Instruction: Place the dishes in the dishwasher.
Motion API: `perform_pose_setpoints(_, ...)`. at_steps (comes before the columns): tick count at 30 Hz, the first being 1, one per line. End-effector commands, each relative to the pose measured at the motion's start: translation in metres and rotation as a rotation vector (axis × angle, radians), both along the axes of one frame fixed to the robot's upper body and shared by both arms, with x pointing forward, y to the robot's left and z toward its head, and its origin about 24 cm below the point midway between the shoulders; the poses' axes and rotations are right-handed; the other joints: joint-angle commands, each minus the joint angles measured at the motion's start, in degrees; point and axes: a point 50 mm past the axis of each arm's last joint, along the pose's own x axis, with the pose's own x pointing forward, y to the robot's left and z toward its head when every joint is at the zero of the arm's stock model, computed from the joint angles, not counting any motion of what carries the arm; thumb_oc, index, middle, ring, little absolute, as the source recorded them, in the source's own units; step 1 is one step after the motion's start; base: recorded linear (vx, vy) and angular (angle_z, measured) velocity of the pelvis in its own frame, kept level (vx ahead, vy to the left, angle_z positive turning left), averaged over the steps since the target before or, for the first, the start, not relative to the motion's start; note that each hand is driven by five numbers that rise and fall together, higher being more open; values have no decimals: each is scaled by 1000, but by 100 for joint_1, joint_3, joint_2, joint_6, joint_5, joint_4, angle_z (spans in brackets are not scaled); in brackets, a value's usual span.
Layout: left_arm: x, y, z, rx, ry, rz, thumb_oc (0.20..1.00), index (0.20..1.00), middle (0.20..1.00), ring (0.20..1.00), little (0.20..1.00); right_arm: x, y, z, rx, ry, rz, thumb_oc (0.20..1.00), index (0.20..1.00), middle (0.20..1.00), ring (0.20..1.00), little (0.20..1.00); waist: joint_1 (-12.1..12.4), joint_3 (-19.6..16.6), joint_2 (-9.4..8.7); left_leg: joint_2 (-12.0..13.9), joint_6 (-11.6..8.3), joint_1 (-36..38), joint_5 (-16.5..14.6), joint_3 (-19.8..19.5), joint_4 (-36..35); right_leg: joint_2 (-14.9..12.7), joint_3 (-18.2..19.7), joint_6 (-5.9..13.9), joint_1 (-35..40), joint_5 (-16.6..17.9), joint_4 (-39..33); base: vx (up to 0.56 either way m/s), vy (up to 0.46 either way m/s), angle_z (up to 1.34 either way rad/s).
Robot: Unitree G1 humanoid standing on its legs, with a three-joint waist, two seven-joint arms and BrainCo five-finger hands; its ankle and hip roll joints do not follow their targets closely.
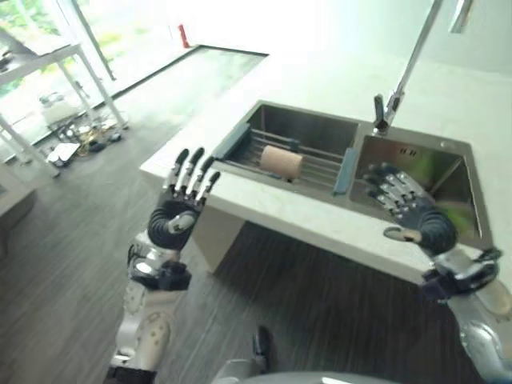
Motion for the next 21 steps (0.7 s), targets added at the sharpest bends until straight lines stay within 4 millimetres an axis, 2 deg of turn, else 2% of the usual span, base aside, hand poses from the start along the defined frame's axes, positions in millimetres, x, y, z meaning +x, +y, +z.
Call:
perform_pose_setpoints(1,-8,3,15,36,-83,-32,1000,1000,1000,1000,1000,1,8,23,72,-131,40,1000,1000,1000,1000,1000,306,-80,62,1174,-1379,196,-595,71,57,-68,-131,25,-623,902,-122,240,332,-1)
perform_pose_setpoints(2,-6,1,15,29,-71,-45,1000,1000,1000,1000,1000,1,8,23,82,-131,36,1000,1000,1000,1000,1000,298,-105,59,1122,-1328,240,-630,50,48,-113,-131,61,-631,873,-40,378,461,51)
perform_pose_setpoints(3,-1,-6,16,97,-74,-85,1000,1000,1000,1000,1000,-2,10,17,108,-132,4,1000,1000,1000,1000,1000,245,-178,32,926,-1114,415,-745,132,0,-261,-161,234,-855,867,635,477,583,51)
perform_pose_setpoints(4,0,-8,16,126,-69,-96,1000,1000,1000,1000,1000,0,12,14,119,-125,-11,1000,1000,1000,1000,1000,255,-189,30,836,-1006,503,-799,111,-11,-312,-160,295,-1068,922,1102,456,554,42)
perform_pose_setpoints(7,-2,-9,15,156,-71,-103,1000,1000,1000,1000,1000,2,20,8,145,-117,7,1000,1000,1000,1000,1000,350,-183,39,721,-854,654,-891,205,2,-320,-449,384,-1414,1054,1985,178,254,-37)
perform_pose_setpoints(9,-1,-10,15,165,-71,-84,1000,1000,1000,1000,1000,4,27,5,150,-110,31,1000,1000,1000,1000,1000,433,-164,47,700,-834,759,-964,363,-35,-390,-878,398,-1570,1141,2116,71,118,-82)
perform_pose_setpoints(11,0,-8,17,166,-61,-67,1000,1000,1000,1000,1000,7,31,5,155,-101,40,1000,1000,1000,1000,1000,485,-149,54,716,-854,800,-1006,516,-35,-346,-1207,383,-1637,1087,1926,99,50,-97)
perform_pose_setpoints(12,4,-6,17,146,-37,-56,1000,1000,1000,1000,1000,11,30,6,169,-88,40,1000,1000,1000,1000,1000,491,-127,48,716,-907,883,-1056,667,-35,-208,-1632,277,-1681,1089,1437,152,-3,-73)
perform_pose_setpoints(14,3,-5,16,145,-33,-48,1000,1000,1000,1000,1000,12,28,6,175,-86,37,1000,1000,1000,1000,1000,486,-95,39,729,-969,942,-1088,779,-35,-184,-1926,230,-1715,1215,1098,121,-41,-73)
perform_pose_setpoints(17,2,-6,15,152,-30,-52,1000,1000,1000,1000,1000,10,24,4,186,-82,27,1000,1000,1000,1000,1000,416,-81,42,722,-963,1009,-1154,844,-35,-197,-1949,195,-1792,1288,928,89,-106,-48)
perform_pose_setpoints(19,2,-7,13,133,-20,-55,1000,1000,1000,1000,1000,10,21,1,193,-74,-2,1000,1000,1000,1000,1000,315,-139,48,731,-996,1070,-1152,890,-35,-47,-1732,153,-1675,1277,713,145,-213,-6)
perform_pose_setpoints(21,3,-7,11,137,-16,-47,1000,1000,1000,1000,1000,11,22,-1,202,-65,-7,1000,1000,1000,1000,1000,282,-182,61,753,-1015,1135,-1176,1004,-35,-5,-1729,111,-1532,1233,514,145,-172,1)
